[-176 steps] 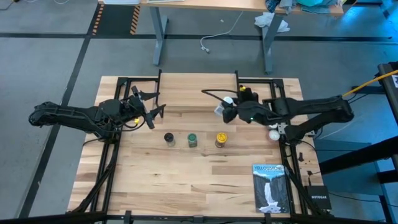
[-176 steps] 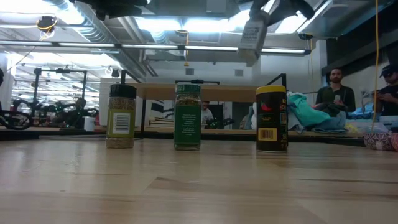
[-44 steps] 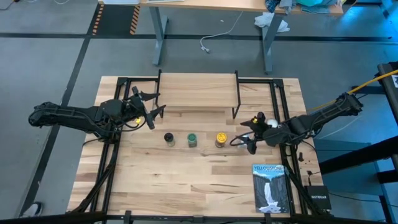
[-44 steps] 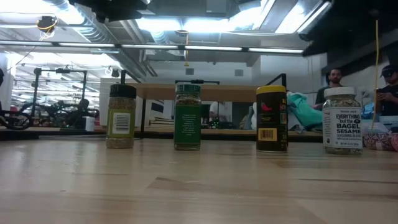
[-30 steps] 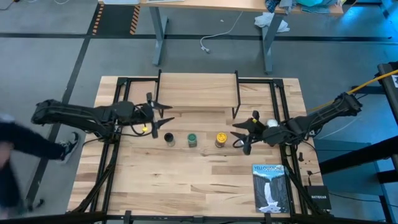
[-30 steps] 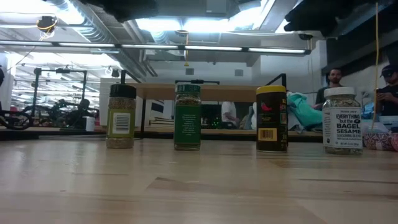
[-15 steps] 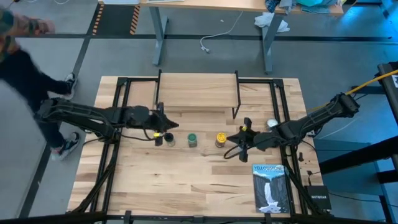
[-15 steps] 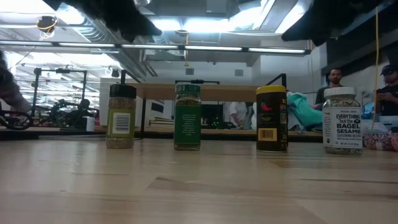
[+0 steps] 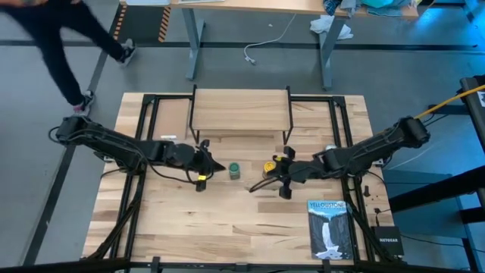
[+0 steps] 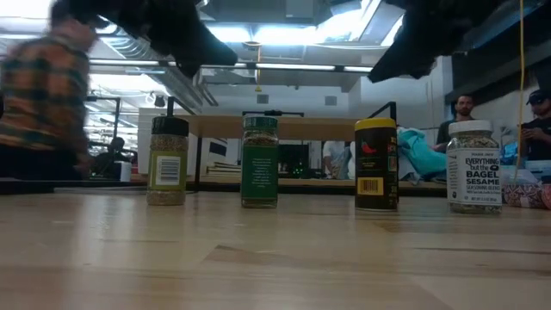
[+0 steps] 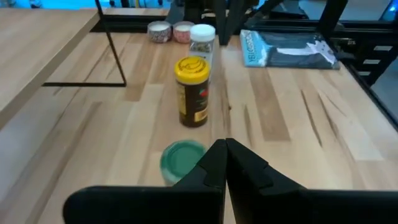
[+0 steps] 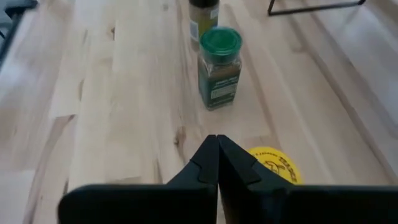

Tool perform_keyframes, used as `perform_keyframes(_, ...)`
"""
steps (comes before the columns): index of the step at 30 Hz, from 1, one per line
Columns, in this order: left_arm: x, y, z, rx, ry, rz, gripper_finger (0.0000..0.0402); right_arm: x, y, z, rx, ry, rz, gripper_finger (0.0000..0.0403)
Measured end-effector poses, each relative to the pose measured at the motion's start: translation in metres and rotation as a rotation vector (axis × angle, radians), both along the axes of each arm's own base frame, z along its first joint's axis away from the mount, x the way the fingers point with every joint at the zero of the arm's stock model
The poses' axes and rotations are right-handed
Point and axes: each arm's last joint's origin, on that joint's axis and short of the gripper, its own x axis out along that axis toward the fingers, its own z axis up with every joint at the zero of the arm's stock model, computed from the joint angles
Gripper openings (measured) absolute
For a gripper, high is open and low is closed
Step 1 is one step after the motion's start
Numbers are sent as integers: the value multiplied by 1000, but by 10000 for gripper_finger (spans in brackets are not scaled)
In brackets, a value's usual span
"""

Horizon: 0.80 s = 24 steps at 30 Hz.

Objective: Shelf spices
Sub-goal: Put the black seasoning bottle on the shelf

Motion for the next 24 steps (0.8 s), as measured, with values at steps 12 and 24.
perform_keyframes(12,26,-5,25,113,229,47,0,23,2,25,-77,190,-34,1)
perform_keyframes(24,49,15,28,230,450,60,0,17,-2,42,-84,248,-146,0)
